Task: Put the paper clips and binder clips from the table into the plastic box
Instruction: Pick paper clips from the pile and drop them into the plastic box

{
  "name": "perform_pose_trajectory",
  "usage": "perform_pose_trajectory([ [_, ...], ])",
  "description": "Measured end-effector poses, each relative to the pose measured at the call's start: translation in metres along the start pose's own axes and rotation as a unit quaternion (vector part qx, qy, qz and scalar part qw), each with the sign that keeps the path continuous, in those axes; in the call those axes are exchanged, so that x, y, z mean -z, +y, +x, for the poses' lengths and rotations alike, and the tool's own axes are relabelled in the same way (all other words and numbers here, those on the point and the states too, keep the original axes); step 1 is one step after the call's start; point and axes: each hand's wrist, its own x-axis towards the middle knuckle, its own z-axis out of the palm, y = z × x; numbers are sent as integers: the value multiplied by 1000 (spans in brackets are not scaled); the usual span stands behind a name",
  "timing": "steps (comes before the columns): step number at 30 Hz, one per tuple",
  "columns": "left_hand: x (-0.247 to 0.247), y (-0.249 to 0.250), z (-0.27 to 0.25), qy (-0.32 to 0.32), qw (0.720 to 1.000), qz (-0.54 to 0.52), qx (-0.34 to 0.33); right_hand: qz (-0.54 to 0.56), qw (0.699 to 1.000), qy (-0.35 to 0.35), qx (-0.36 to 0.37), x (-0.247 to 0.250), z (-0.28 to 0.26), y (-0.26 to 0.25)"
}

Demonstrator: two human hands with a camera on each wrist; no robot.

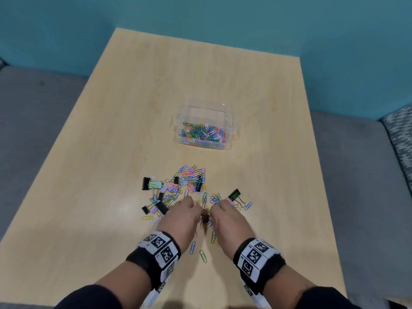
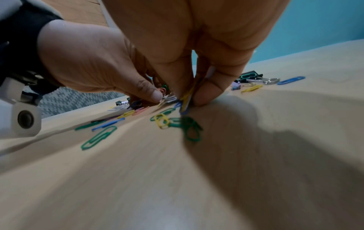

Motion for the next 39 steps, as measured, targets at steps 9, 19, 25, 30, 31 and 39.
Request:
perform_pose_trajectory([
  [9,9,-5,-2,26,995,-88,41,46,997,-43,-38,16,7,1],
  [19,47,-13,9,37,981,-185,49,-26,994,-81,69,14,22,6],
  [25,96,-22,59,70,977,-190,63,224,970,-85,-51,53,38,6],
  [30,143,-29,124,124,970,-196,76,345,930,37,-125,121,114,16],
  [31,150,-30,137,130,969,-193,79,344,928,65,-125,134,133,18],
  [39,158,-24,163,108,979,-152,81,278,949,81,-126,165,181,12],
])
